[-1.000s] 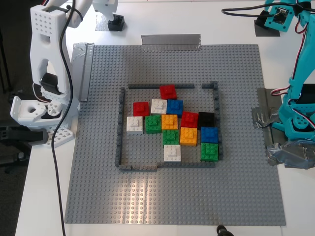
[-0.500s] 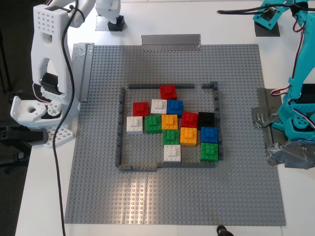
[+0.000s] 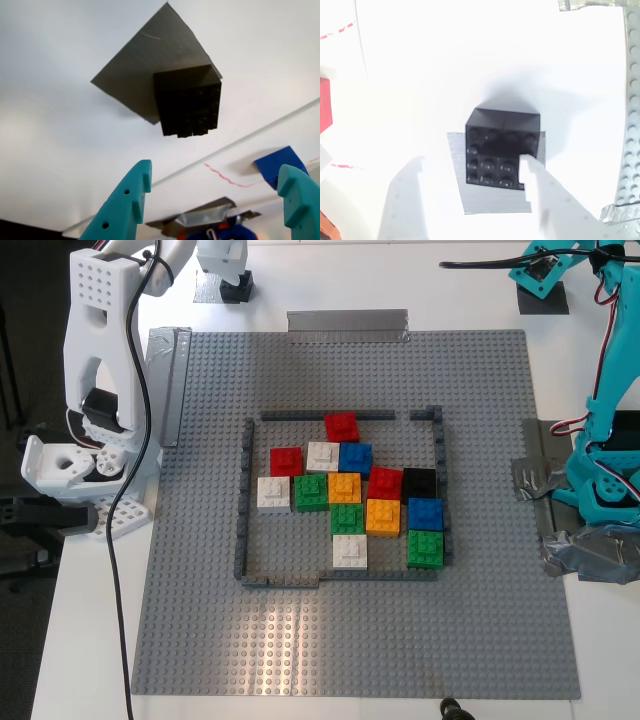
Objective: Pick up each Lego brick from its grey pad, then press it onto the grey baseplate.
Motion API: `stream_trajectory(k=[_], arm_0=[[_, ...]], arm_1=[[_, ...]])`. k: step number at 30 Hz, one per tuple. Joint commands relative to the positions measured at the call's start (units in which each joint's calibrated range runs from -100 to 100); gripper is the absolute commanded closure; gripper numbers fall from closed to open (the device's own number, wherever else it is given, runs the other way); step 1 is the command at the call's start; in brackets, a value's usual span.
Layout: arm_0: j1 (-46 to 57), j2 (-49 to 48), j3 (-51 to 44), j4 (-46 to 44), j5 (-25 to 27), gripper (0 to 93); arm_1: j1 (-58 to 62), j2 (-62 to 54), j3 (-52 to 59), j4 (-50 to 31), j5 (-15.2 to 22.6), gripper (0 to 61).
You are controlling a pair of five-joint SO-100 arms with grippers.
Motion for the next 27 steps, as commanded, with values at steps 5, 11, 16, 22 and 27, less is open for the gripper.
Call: stream_trajectory(k=[5, 11, 16, 22, 27], arm_0=[[0.7, 2.0, -2.4, -3.6, -0.5, 65.8], [0.3, 2.1, -2.4, -3.6, -0.5, 65.8], [0.0, 2.3, -2.3, -3.6, -0.4, 65.8], [0.0, 5.9, -5.8, -3.6, -0.5, 65.8], [0.2, 9.1, -11.5, -3.2, -0.6, 65.8]], arm_1=[[-1.1, -1.0, -0.8, 0.6, -0.4, 38.3], [-1.2, -1.4, -0.9, 1.3, -0.6, 38.3], [-1.5, -1.6, -0.9, 1.6, -0.7, 38.8], [-2.2, -1.8, -0.1, 2.0, -0.4, 46.6], [-2.6, -1.8, 0.5, 3.2, 0.1, 46.2]])
